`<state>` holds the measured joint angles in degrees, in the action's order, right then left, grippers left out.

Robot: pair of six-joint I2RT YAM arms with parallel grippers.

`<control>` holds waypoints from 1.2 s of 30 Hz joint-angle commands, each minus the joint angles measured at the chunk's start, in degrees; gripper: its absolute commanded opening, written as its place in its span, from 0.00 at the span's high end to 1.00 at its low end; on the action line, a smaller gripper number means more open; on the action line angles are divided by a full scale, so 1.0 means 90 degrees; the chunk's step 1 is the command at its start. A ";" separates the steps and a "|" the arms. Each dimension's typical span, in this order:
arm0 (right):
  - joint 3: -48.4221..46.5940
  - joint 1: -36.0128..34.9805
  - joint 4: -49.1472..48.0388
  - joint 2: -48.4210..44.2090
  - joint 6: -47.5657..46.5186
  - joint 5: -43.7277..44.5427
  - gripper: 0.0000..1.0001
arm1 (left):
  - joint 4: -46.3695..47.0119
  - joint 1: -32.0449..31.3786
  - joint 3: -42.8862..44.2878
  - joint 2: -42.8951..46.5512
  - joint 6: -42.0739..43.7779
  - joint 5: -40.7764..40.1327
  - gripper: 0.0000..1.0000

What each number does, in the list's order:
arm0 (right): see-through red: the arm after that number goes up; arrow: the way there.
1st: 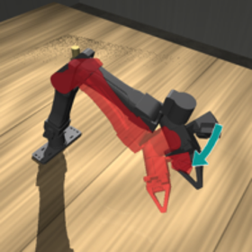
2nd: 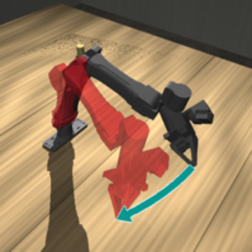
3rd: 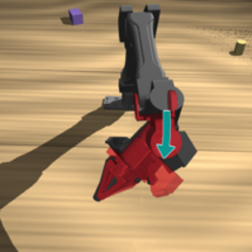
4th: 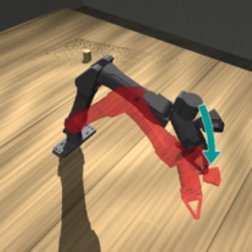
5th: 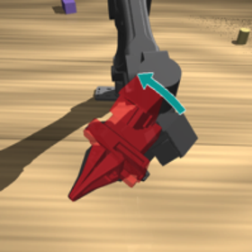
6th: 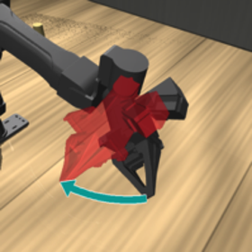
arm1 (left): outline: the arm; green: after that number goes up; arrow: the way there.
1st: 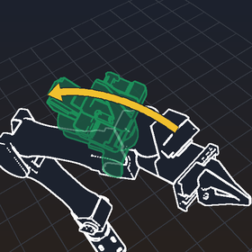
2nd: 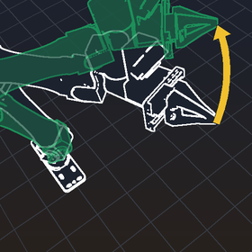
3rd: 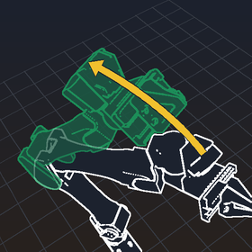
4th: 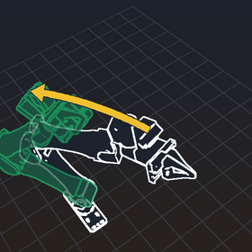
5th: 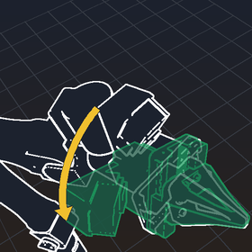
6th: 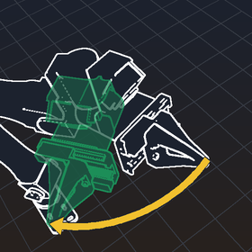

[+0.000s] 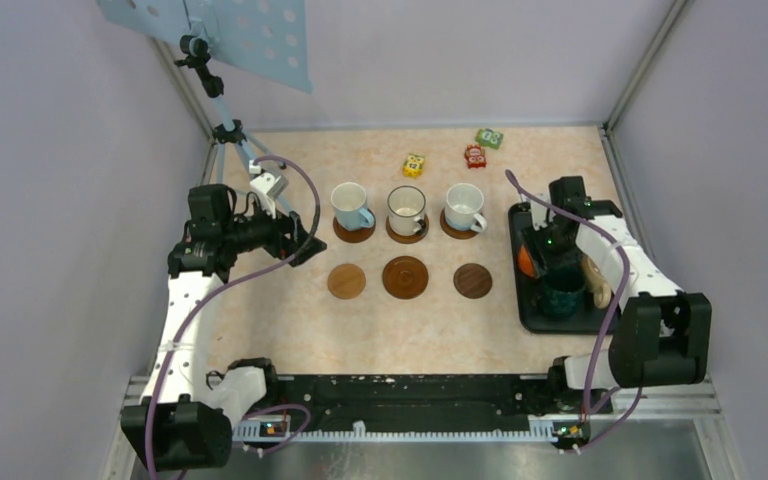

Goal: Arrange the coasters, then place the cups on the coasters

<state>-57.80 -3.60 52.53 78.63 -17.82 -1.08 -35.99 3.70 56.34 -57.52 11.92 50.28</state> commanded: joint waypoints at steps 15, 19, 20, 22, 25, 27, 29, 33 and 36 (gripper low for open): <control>0.0011 0.0283 0.0298 -0.0406 -0.0507 -0.0261 0.47 | 0.0249 -0.0022 -0.0048 0.0055 0.0050 0.0058 0.01; -0.0003 0.0284 0.0479 -0.0547 -0.0551 -0.0285 0.47 | 0.0244 -0.0021 -0.0053 0.0068 0.0052 0.0062 0.01; -0.0016 0.0287 0.0491 -0.0588 -0.0541 -0.0281 0.47 | 0.0248 -0.0021 -0.0050 0.0067 0.0047 0.0072 0.01; -0.0095 0.0283 0.0517 -0.0656 -0.0494 -0.0302 0.47 | 0.0240 -0.0021 -0.0040 0.0069 0.0037 0.0105 0.01; -0.0200 0.0288 0.0465 -0.0785 -0.0340 -0.0383 0.47 | 0.0239 -0.0027 -0.0047 0.0067 0.0041 0.0106 0.01; -0.0255 0.0281 0.0359 -0.0797 -0.0219 -0.0407 0.47 | 0.0249 -0.0021 -0.0044 0.0056 0.0028 0.0106 0.01; -0.0266 0.0281 0.0245 -0.0710 -0.0125 -0.0399 0.47 | 0.0256 -0.0024 -0.0039 0.0054 0.0011 0.0098 0.01; -0.0215 0.0283 0.0014 -0.0412 0.0064 -0.0343 0.46 | 0.0268 -0.0021 -0.0058 0.0068 0.0001 0.0125 0.01; -0.0147 0.0282 -0.0231 -0.0349 0.0191 -0.0293 0.44 | 0.0259 -0.0021 -0.0075 0.0100 0.0018 0.0093 0.01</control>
<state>-57.87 -1.61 54.63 74.76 -18.57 -3.95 -35.97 3.70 56.12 -57.52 11.90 50.11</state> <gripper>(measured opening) 0.548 0.987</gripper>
